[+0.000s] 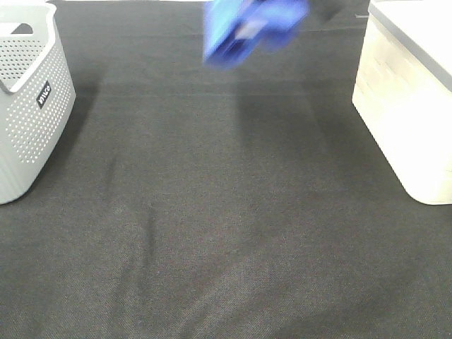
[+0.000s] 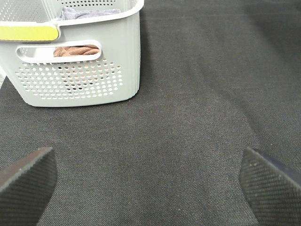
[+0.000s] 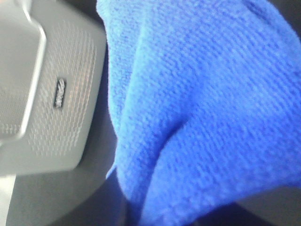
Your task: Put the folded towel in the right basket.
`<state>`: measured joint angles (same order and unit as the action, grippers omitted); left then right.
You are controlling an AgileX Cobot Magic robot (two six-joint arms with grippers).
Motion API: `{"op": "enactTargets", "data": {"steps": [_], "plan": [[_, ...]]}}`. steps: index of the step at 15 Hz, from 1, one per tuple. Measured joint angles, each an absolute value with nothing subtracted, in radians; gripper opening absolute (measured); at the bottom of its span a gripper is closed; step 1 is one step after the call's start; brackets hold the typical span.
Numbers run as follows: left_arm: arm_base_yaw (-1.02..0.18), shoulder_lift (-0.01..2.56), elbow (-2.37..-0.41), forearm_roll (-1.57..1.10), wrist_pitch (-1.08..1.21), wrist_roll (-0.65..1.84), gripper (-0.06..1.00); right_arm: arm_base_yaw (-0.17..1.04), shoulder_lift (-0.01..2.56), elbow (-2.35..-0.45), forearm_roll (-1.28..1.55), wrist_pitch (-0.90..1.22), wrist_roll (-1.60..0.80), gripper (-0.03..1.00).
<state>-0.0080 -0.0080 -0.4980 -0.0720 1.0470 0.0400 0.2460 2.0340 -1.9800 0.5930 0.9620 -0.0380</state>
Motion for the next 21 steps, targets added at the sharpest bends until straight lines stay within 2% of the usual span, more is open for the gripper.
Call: {"op": "enactTargets", "data": {"steps": [3, 6, 7, 12, 13, 15, 16, 19, 21], "plan": [[-0.008, -0.008, -0.498, -0.072, 1.047, 0.040, 0.98, -0.004, 1.894, -1.980, 0.547, 1.035, -0.043, 0.22], [-0.008, -0.008, -0.498, -0.072, 1.047, 0.040, 0.98, -0.236, 1.870, -1.980, 0.427, 1.124, -0.045, 0.22], [-0.008, -0.008, -0.498, -0.072, 1.047, 0.040, 0.98, -0.273, 1.883, -1.980, 0.396, 1.128, -0.046, 0.22], [-0.008, -0.008, -0.498, -0.072, 1.047, 0.040, 0.98, -0.296, 1.979, -1.980, 0.236, 1.124, -0.039, 0.22], [-0.008, -0.008, -0.498, -0.072, 1.047, 0.040, 0.98, -0.296, 2.001, -1.980, 0.230, 1.130, -0.032, 0.30], [-0.008, -0.008, -0.498, -0.072, 1.047, 0.040, 0.98, -0.296, 2.025, -1.980, 0.228, 1.164, -0.033, 0.78], [-0.008, -0.008, -0.498, -0.072, 1.047, 0.040, 0.98, -0.296, 2.025, -1.980, 0.228, 1.177, -0.033, 0.91], [-0.008, -0.008, -0.498, -0.072, 1.047, 0.040, 0.98, -0.253, 2.007, -1.980, 0.179, 1.205, -0.034, 0.96], [-0.008, -0.008, -0.498, -0.072, 1.047, 0.040, 0.98, -0.121, 1.963, -1.980, 0.099, 1.206, -0.021, 0.96]]}}
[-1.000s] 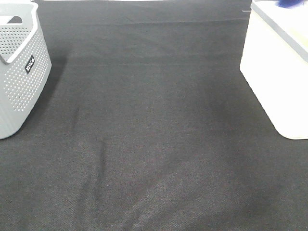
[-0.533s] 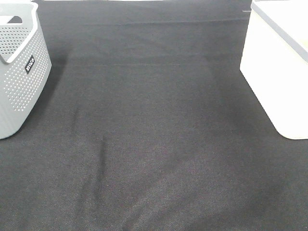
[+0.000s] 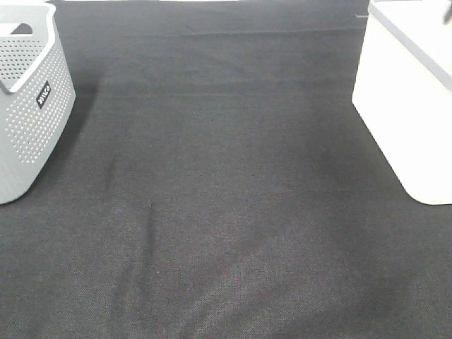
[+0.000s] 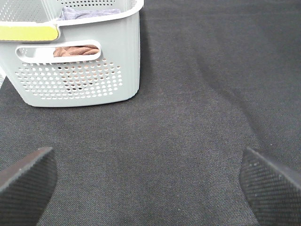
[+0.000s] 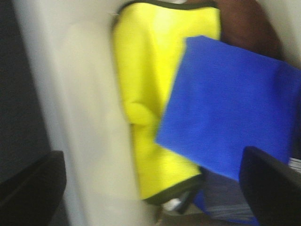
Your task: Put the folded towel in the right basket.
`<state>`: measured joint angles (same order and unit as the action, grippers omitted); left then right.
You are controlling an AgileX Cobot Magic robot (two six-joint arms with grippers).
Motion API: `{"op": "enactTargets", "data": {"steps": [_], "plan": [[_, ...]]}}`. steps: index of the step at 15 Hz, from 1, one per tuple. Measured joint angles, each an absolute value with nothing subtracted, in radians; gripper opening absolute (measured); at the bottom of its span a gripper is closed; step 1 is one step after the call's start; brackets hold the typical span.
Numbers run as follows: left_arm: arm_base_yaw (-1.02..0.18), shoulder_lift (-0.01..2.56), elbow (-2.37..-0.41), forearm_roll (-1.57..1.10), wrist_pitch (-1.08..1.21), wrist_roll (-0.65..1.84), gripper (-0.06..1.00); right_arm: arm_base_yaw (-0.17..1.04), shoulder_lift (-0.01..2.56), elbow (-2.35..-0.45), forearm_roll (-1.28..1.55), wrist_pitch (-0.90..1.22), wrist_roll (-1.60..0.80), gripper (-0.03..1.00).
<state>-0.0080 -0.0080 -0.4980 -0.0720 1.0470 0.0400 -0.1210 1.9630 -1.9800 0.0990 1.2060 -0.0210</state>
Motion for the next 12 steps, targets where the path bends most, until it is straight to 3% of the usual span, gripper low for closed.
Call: {"op": "enactTargets", "data": {"steps": [2, 6, 10, 12], "plan": [[-0.008, -0.008, -0.498, -0.072, 1.047, 0.040, 0.98, 0.025, 1.920, -1.980, 0.067, 1.208, -0.006, 0.96], [-0.008, -0.008, -0.498, -0.072, 1.047, 0.040, 0.98, 0.077, 1.791, -1.899, 0.079, 1.211, 0.076, 0.96], [-0.008, -0.008, -0.498, -0.072, 1.047, 0.040, 0.98, 0.077, 1.437, -1.495, 0.036, 1.199, 0.091, 0.96], [-0.008, -0.008, -0.498, -0.072, 1.047, 0.040, 0.98, 0.077, 1.300, -1.384, 0.034, 1.179, 0.089, 0.96]]}}
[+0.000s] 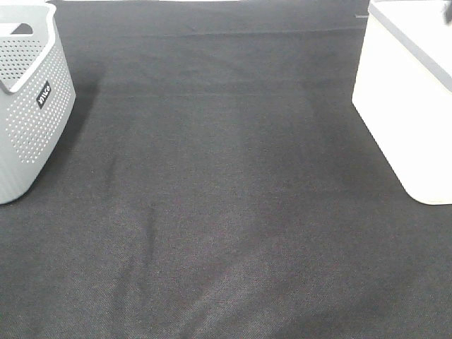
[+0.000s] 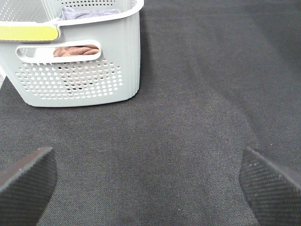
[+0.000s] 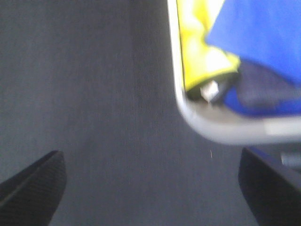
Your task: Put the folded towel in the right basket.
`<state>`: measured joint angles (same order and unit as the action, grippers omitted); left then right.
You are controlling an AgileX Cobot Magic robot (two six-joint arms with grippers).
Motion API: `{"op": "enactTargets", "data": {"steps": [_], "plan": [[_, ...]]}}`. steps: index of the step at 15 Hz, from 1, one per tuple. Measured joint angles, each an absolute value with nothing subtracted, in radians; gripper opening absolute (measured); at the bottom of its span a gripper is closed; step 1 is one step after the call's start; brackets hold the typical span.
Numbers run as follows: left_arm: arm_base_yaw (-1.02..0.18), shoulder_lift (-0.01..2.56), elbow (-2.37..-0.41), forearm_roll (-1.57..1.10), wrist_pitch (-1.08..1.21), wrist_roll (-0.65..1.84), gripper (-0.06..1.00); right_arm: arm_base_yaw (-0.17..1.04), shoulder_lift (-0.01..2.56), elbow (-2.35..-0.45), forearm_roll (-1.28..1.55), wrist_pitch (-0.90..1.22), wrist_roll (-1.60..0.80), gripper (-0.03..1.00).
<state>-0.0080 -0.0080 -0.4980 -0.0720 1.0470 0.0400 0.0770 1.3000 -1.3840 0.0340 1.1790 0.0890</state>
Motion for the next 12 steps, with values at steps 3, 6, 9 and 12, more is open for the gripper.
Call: {"op": "enactTargets", "data": {"steps": [3, 6, 9, 12], "plan": [[-0.008, -0.008, -0.498, -0.072, 1.047, 0.040, 0.98, 0.077, 0.865, -1.015, 0.034, 1.162, 0.042, 0.96], [-0.008, -0.008, -0.498, -0.072, 1.047, 0.040, 0.98, 0.077, 0.506, -0.770, 0.034, 1.155, 0.028, 0.96], [-0.008, -0.008, -0.498, -0.072, 1.047, 0.040, 0.98, 0.077, 0.224, -0.580, 0.034, 1.154, 0.022, 0.96], [-0.008, -0.008, -0.498, -0.072, 1.047, 0.040, 0.98, 0.077, 0.013, -0.465, 0.035, 1.141, 0.011, 0.96]]}}
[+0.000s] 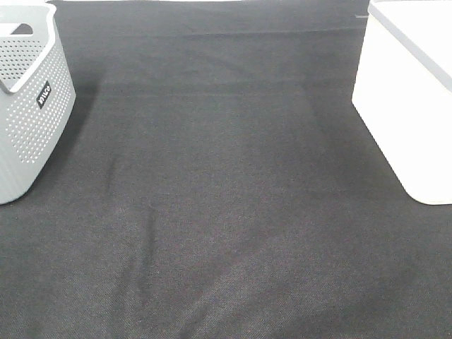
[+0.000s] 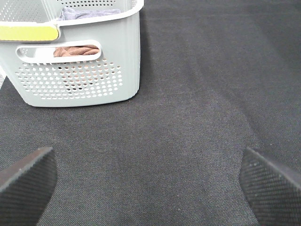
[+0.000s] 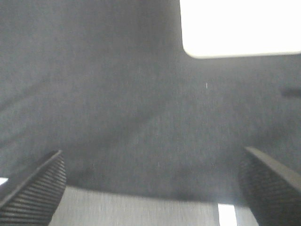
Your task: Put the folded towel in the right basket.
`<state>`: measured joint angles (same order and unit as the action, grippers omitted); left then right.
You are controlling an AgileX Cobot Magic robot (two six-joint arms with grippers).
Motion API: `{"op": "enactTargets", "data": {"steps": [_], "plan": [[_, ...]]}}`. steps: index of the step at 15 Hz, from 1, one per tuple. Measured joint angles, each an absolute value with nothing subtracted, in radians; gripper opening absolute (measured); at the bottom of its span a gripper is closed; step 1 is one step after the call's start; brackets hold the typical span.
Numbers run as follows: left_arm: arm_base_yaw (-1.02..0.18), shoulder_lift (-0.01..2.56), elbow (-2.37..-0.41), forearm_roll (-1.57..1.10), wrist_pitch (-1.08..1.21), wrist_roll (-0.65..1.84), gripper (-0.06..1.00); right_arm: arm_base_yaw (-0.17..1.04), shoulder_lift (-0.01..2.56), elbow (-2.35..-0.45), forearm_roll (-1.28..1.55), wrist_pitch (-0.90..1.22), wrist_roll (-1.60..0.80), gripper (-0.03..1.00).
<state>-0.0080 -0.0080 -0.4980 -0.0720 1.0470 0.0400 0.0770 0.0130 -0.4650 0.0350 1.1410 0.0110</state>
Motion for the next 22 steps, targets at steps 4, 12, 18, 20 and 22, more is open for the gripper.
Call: {"op": "enactTargets", "data": {"steps": [4, 12, 18, 20, 22], "plan": [[-0.008, -0.008, -0.498, -0.072, 1.047, 0.040, 0.98, 0.077, -0.004, -0.455, 0.041, 1.110, 0.000, 0.96], [-0.008, -0.008, -0.498, -0.072, 1.047, 0.040, 0.98, 0.059, -0.004, -0.454, 0.043, 1.105, 0.000, 0.96], [-0.008, -0.008, -0.498, -0.072, 1.047, 0.040, 0.98, 0.013, -0.004, -0.454, 0.043, 1.105, 0.000, 0.96], [-0.008, -0.008, -0.498, -0.072, 1.047, 0.040, 0.98, 0.013, -0.004, -0.454, 0.043, 1.105, 0.000, 0.96], [-0.008, -0.008, -0.498, -0.072, 1.047, 0.040, 0.98, 0.013, -0.004, -0.454, 0.044, 1.105, 0.000, 0.96]]}}
